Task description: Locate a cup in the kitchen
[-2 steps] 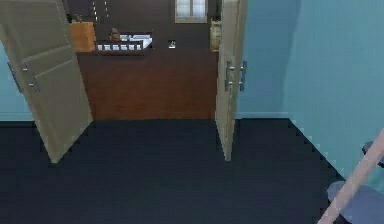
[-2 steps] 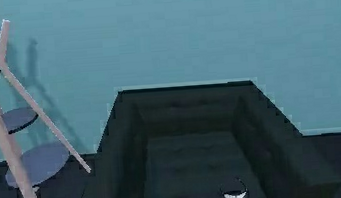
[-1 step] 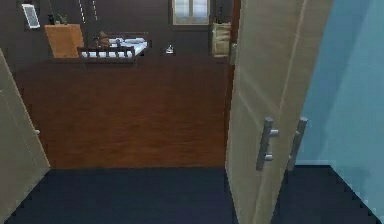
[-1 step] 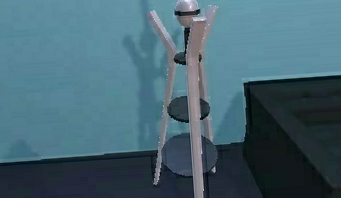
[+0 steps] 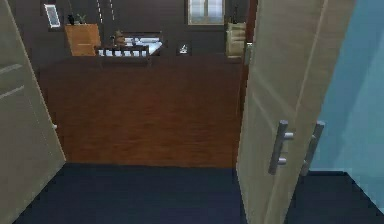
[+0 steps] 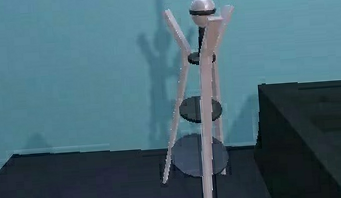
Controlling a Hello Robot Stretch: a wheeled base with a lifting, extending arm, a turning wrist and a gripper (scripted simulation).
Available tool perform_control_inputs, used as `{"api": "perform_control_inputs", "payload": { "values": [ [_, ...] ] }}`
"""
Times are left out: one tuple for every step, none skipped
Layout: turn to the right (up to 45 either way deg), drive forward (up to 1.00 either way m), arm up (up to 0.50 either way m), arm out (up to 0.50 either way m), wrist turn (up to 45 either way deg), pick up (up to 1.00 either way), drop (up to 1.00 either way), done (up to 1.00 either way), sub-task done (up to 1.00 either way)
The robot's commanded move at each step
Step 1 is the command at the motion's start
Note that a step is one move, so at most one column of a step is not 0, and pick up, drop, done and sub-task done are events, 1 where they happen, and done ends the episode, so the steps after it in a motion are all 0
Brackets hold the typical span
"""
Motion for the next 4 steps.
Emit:
{"api": "perform_control_inputs", "payload": {
  "values": [
    [0.0,0.35,0.00,0.00,0.0,0.00,0.00,0.00,0.00],
    [6.0,0.00,0.00,0.00,0.0,0.00,0.00,0.00,0.00],
    [0.0,1.00,0.00,0.00,0.0,0.00,0.00,0.00,0.00],
    [0.0,0.50,0.00,0.00,0.0,0.00,0.00,0.00,0.00]
  ]
}}
